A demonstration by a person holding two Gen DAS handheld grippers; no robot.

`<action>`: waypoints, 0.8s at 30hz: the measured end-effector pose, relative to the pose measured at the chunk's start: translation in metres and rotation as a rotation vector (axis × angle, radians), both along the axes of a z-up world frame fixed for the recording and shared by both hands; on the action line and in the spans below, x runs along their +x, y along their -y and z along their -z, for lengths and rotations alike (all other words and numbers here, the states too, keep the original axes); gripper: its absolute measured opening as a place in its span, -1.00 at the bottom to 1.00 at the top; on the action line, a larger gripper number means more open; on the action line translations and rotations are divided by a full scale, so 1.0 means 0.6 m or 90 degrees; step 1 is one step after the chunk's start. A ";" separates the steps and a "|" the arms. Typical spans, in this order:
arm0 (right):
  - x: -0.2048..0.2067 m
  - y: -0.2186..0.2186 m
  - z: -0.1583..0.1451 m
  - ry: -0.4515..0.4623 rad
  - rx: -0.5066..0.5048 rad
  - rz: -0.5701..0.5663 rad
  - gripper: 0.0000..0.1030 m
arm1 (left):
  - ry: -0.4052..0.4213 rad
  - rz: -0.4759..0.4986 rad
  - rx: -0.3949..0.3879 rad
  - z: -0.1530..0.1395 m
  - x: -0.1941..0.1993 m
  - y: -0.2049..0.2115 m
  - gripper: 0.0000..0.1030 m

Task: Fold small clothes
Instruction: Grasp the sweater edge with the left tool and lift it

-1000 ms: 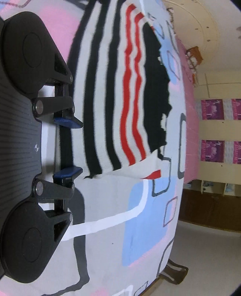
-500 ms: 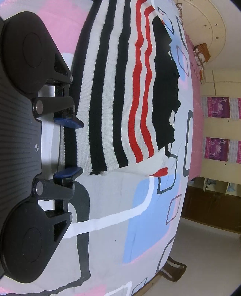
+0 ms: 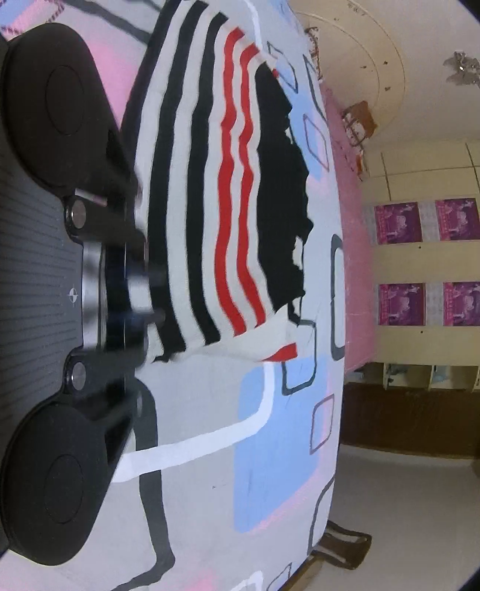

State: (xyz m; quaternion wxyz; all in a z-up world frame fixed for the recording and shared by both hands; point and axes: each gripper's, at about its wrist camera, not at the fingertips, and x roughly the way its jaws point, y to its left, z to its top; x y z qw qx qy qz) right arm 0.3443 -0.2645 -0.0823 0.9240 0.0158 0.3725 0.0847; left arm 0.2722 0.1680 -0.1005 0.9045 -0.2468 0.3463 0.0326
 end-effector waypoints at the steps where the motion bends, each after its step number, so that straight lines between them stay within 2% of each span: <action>1: -0.001 -0.002 -0.004 0.005 0.010 -0.002 -0.81 | 0.002 -0.014 -0.041 0.007 -0.003 -0.001 0.09; 4: 0.004 -0.010 -0.009 -0.002 0.045 -0.010 -0.92 | -0.005 -0.049 -0.144 0.038 -0.002 0.000 -0.01; 6: 0.011 -0.018 -0.009 -0.013 0.067 -0.016 -0.92 | 0.006 -0.070 -0.175 0.051 0.002 0.002 0.00; 10: 0.032 -0.037 -0.006 -0.031 0.095 -0.025 -0.92 | 0.040 -0.103 -0.206 0.065 0.025 -0.004 -0.02; 19: 0.106 -0.121 -0.003 -0.049 0.138 -0.070 -0.92 | 0.093 -0.144 -0.243 0.088 0.090 -0.029 -0.25; 22: 0.133 -0.157 0.000 -0.053 0.130 -0.090 -0.92 | 0.094 -0.150 -0.266 0.095 0.110 -0.042 -0.40; 24: 0.148 -0.179 0.005 -0.058 0.123 -0.100 -0.92 | 0.092 -0.142 -0.275 0.097 0.120 -0.047 -0.61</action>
